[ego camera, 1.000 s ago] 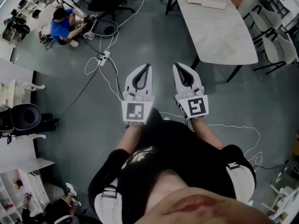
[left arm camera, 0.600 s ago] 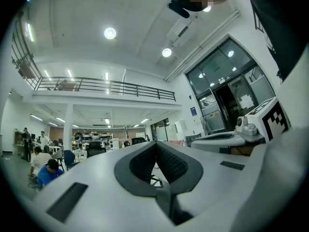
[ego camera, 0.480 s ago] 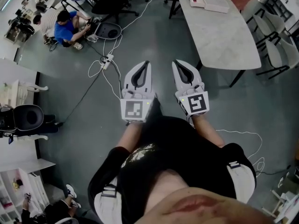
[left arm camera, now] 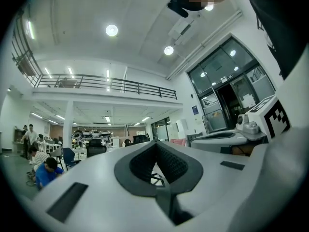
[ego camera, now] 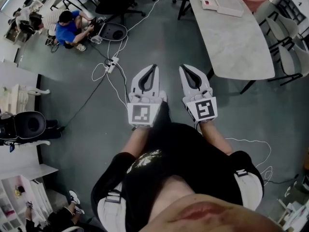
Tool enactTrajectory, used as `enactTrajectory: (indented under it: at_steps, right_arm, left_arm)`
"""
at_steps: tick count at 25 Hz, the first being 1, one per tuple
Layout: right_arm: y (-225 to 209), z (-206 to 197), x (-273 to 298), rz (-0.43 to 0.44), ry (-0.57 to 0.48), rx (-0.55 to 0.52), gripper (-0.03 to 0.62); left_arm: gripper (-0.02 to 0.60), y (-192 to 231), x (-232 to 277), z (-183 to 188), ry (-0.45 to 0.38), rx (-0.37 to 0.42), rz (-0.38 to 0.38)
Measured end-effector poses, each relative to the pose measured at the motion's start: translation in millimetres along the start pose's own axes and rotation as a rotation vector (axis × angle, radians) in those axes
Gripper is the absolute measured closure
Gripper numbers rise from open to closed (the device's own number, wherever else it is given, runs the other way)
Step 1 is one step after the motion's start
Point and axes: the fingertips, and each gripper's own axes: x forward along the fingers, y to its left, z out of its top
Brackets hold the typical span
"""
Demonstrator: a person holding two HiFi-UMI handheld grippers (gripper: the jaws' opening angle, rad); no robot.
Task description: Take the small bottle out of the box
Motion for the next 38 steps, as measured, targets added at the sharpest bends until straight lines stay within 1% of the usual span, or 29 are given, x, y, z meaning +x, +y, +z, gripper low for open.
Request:
enactTrajectory:
  at_steps: [4,6,8,13,17,20,23,26,29,34,38]
  right_arm:
    - [-19.6,-14.9,27.2,-0.036,0.013,0.009,0.599]
    - [-25.8,-19.9,45.8,-0.041,0.023,0.012,0.599]
    - [-32.3,-23.7,66.1,-0.039,0.022,0.014,0.599]
    - [-53.7,-29.7,115.5,-0.031,0.024,0.012,0.599]
    - [-59.8,-30.7,154.4,-0.017,0.024,0.011,0.599]
    - [-62.6,-25.0,182.1,-0.006,0.035,-0.01,0.599]
    - [-74.1,-25.9,205.8,-0.012,0.047,-0.022,0.599]
    - [-88.4,-29.3,225.5,-0.04,0.047,-0.023,0.599]
    - [-99.0,-36.1,243.5,-0.056,0.058,-0.029,0.599]
    - [-115.2,-43.1,275.3,-0.08,0.052,-0.038,0.599]
    - [-127.3,-53.1,301.6,-0.105,0.066,-0.038,0.599]
  left_arm:
    - [0.568,17.3,28.6,-6.1,-0.012,0.007,-0.019]
    - [0.568,29.6,41.6,-10.6,-0.007,-0.001,-0.024]
    - [0.568,44.0,57.8,-13.0,-0.01,-0.016,-0.024]
    - [0.568,72.6,104.6,-18.1,0.0,-0.013,-0.035]
    - [0.568,100.3,130.2,-21.8,0.008,-0.037,-0.03]
    - [0.568,120.7,152.0,-22.8,0.016,-0.043,-0.036]
    - [0.568,132.9,177.9,-22.5,0.011,-0.038,-0.059]
    - [0.568,143.2,201.4,-23.3,0.004,-0.041,-0.089]
    - [0.568,154.6,222.9,-27.1,0.004,-0.055,-0.111]
    - [0.568,170.5,256.4,-34.9,0.006,-0.043,-0.155]
    - [0.568,186.6,282.9,-42.5,0.007,-0.054,-0.186]
